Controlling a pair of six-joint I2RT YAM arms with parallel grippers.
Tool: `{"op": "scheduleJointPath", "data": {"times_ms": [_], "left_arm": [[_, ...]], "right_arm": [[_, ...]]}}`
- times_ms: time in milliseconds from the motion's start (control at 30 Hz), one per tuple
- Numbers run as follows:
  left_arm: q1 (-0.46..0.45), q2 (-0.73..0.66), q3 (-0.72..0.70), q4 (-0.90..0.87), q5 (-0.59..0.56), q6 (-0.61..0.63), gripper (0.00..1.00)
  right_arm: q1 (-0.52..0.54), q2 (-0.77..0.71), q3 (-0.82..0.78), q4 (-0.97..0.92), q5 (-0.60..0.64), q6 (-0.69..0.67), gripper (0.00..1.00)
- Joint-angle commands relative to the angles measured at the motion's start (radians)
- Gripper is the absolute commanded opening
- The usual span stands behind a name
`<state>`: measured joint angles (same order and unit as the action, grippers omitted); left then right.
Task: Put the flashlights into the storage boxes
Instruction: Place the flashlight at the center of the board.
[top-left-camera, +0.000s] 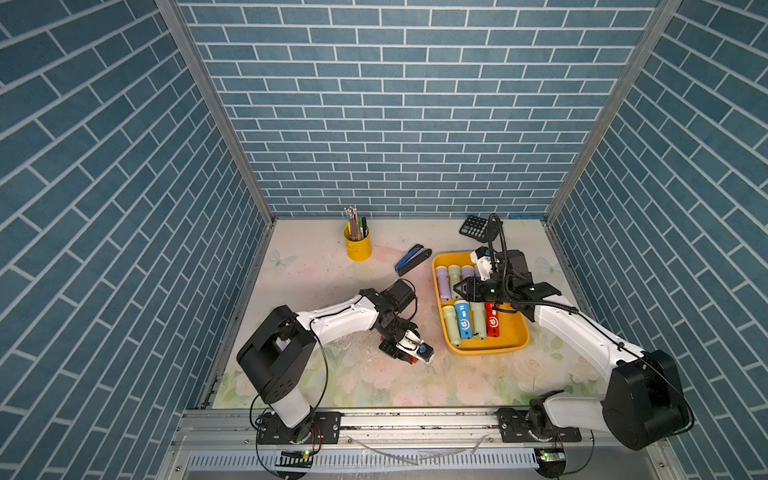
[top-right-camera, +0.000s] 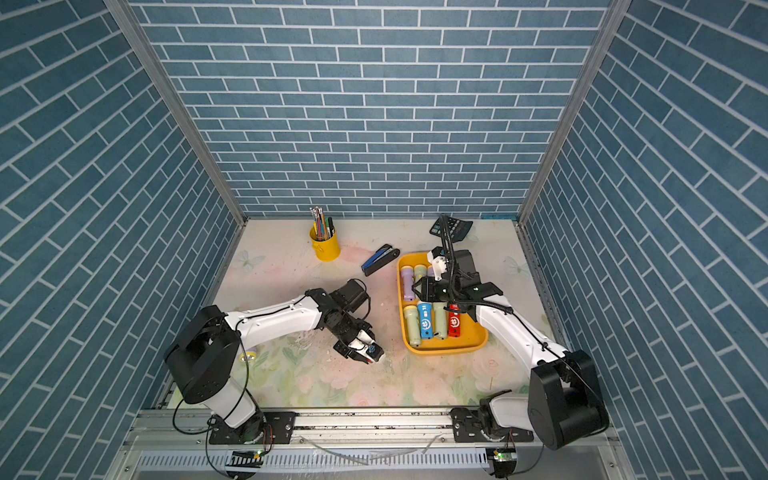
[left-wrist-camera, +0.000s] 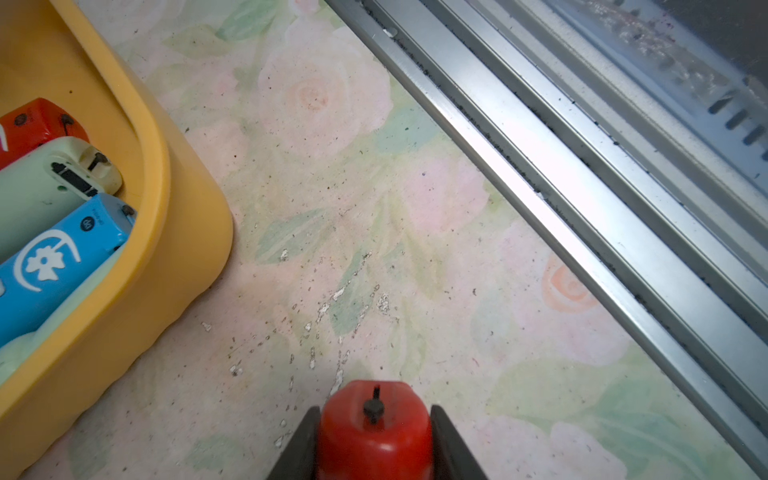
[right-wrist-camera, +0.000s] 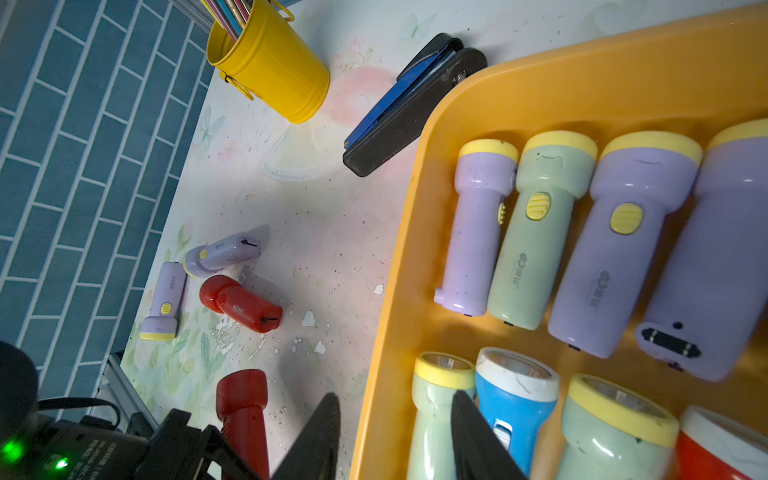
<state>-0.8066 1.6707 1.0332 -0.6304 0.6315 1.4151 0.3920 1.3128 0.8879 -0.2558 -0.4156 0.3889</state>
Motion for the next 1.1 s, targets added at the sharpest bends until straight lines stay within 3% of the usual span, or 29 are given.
{"op": "scheduleJointPath", "data": {"times_ms": [0, 333, 633, 733, 833, 867, 967, 1033, 1067], "left_arm": [[-0.021, 0.037, 0.005, -0.024, 0.034, 0.024, 0.06], [-0.046, 0.103, 0.016, -0.034, 0.023, 0.021, 0.10], [-0.045, 0.075, -0.056, 0.107, -0.002, -0.058, 0.28], [-0.045, 0.078, -0.047, 0.116, -0.028, -0.082, 0.42], [-0.045, 0.066, -0.041, 0.135, -0.030, -0.112, 0.43], [-0.044, 0.061, -0.040, 0.143, -0.028, -0.126, 0.46], [-0.045, 0.035, -0.060, 0.188, -0.034, -0.163, 0.68], [-0.045, 0.013, -0.087, 0.228, -0.040, -0.186, 0.95], [-0.045, 0.001, -0.102, 0.251, -0.044, -0.203, 1.00]], "right_arm": [[-0.002, 0.009, -0.002, -0.009, -0.017, 0.013, 0.45], [-0.002, 0.026, 0.008, -0.019, -0.017, 0.004, 0.45], [-0.003, 0.028, 0.013, -0.029, -0.014, 0.003, 0.45], [-0.002, 0.026, 0.015, -0.037, -0.009, -0.004, 0.45], [-0.002, 0.028, 0.020, -0.041, -0.012, -0.004, 0.45], [-0.003, 0.026, 0.020, -0.040, -0.012, -0.001, 0.45], [-0.001, 0.021, 0.016, -0.036, -0.011, 0.004, 0.45], [-0.001, 0.016, 0.017, -0.039, -0.008, 0.005, 0.45], [0.000, 0.013, 0.017, -0.041, -0.006, 0.005, 0.45]]}}
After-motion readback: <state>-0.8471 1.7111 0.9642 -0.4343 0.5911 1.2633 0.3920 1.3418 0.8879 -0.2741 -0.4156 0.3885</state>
